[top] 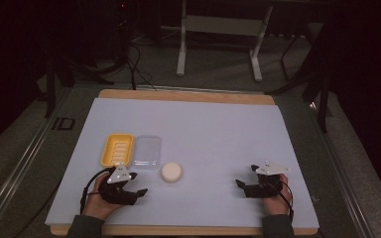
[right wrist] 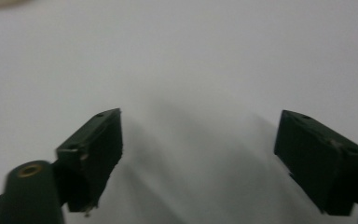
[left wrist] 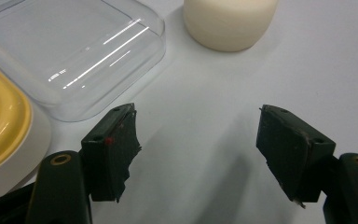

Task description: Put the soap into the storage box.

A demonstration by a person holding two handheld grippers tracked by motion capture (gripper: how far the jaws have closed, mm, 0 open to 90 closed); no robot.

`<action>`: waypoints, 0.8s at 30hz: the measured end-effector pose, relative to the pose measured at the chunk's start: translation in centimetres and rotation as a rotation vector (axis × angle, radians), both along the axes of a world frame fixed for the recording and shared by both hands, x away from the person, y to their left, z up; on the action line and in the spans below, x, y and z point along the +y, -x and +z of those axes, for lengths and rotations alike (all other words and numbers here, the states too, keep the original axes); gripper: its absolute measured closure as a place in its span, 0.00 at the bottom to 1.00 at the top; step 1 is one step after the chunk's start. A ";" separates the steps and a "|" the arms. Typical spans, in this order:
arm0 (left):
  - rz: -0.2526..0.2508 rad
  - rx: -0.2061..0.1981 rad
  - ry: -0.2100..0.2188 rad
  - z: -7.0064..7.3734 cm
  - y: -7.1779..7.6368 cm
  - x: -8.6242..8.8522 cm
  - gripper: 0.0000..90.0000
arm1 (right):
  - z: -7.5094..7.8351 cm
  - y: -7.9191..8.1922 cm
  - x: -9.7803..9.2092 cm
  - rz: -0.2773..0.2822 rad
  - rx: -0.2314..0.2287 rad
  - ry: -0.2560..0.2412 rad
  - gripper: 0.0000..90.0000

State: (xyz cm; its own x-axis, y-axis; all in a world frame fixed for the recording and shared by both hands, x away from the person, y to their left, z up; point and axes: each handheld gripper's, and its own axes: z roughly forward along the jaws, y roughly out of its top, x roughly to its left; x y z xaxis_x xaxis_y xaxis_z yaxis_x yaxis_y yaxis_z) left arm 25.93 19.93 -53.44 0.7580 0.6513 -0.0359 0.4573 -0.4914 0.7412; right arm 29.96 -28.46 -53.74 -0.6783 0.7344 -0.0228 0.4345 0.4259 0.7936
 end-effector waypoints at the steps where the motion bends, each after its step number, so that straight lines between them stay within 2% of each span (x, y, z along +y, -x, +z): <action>1: 0.000 0.000 0.000 0.0 0.0 0.0 0.33 | 0.0 0.1 -0.2 -0.003 -0.009 -0.014 0.15; 6: 0.019 0.004 0.000 0.3 0.0 0.2 0.33 | 0.1 0.2 -0.4 -0.004 -0.024 -0.041 0.15; 12: 0.009 0.013 -0.016 0.4 0.1 0.1 0.34 | 0.1 0.3 -0.2 -0.007 -0.033 -0.017 0.15; 24: -0.010 0.021 -0.060 0.6 -0.3 -0.5 0.34 | 0.1 0.4 -0.2 -0.002 -0.039 -0.020 0.16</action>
